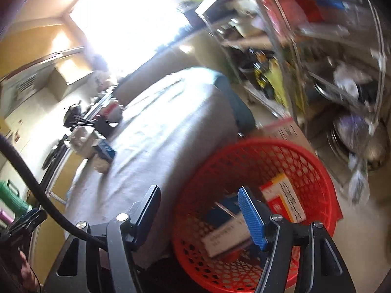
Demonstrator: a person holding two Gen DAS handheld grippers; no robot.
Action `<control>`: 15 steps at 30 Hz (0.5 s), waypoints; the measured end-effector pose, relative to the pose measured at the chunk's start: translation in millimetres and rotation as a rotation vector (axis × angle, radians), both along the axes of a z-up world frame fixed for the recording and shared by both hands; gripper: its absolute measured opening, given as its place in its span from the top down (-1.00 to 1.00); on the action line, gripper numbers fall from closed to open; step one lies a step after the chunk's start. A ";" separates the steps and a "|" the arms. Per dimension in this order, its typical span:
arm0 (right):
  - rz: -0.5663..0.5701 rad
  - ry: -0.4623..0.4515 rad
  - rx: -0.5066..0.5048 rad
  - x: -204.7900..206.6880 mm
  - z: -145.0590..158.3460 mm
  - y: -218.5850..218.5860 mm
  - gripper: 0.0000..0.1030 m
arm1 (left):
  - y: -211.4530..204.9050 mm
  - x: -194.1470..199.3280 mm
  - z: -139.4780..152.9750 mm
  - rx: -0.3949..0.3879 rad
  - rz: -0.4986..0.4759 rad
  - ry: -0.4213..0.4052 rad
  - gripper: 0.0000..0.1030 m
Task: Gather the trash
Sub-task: 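Move both tools back over the table toward the paper cup and bag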
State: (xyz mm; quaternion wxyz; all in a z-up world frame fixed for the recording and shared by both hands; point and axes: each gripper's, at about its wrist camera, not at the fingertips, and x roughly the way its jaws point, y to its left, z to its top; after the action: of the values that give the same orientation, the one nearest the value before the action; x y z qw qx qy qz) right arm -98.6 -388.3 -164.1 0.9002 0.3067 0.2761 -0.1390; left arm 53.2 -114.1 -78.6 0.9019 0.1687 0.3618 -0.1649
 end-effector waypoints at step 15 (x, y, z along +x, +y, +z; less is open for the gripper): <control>0.222 0.008 -0.060 33.4 6.6 60.2 -0.35 | 66.1 30.9 -3.9 -0.029 0.216 -0.020 -0.40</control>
State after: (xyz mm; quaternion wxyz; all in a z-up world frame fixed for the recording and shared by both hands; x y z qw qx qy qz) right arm -65.2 -328.1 -157.5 0.9179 0.2464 0.3075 -0.0478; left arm 84.1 -48.0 -82.5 0.9203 0.1172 0.3665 -0.0702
